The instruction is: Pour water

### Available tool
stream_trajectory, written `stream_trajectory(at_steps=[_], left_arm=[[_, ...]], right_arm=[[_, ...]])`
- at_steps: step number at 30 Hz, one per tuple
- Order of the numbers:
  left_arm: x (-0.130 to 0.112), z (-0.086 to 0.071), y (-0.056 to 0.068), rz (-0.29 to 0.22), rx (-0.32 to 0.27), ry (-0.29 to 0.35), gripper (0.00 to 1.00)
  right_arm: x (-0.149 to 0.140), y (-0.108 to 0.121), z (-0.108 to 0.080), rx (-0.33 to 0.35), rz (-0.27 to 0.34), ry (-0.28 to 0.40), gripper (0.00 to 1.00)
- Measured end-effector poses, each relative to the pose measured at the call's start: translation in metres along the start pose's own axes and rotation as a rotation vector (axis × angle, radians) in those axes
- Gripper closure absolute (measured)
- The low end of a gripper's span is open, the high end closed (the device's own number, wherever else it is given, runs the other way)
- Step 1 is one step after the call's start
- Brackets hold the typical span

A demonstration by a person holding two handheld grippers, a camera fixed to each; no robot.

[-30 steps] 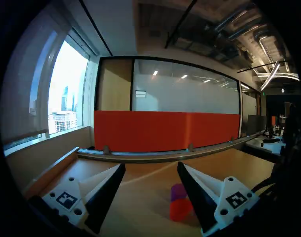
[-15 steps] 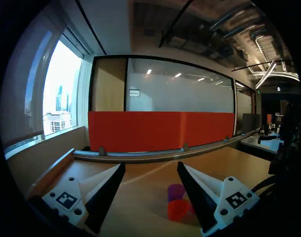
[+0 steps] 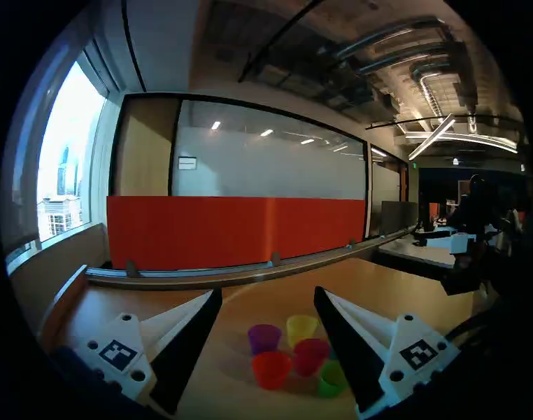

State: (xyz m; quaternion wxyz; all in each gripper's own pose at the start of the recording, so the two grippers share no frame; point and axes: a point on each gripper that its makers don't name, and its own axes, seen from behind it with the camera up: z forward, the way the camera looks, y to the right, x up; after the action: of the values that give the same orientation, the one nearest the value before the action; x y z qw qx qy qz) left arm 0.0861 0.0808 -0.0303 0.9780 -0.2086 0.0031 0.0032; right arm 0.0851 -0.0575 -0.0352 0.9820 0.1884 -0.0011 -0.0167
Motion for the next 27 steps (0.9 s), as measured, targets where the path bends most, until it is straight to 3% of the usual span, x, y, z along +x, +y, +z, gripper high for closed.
stream_trajectory(at_steps=[8,15,27], left_arm=[[-0.001,-0.002,0.020,0.007,-0.100,-0.012,0.02],[-0.011,-0.004,0.028,0.040,-0.153,-0.056,0.02],[-0.031,-0.010,0.053,0.105,-0.292,-0.127,0.03]], right_arm=[[0.009,-0.018,-0.006,0.101,0.019,-0.022,0.01],[0.005,-0.021,-0.005,0.118,-0.005,-0.053,0.01],[-0.007,-0.032,0.001,0.155,-0.047,-0.123,0.01]])
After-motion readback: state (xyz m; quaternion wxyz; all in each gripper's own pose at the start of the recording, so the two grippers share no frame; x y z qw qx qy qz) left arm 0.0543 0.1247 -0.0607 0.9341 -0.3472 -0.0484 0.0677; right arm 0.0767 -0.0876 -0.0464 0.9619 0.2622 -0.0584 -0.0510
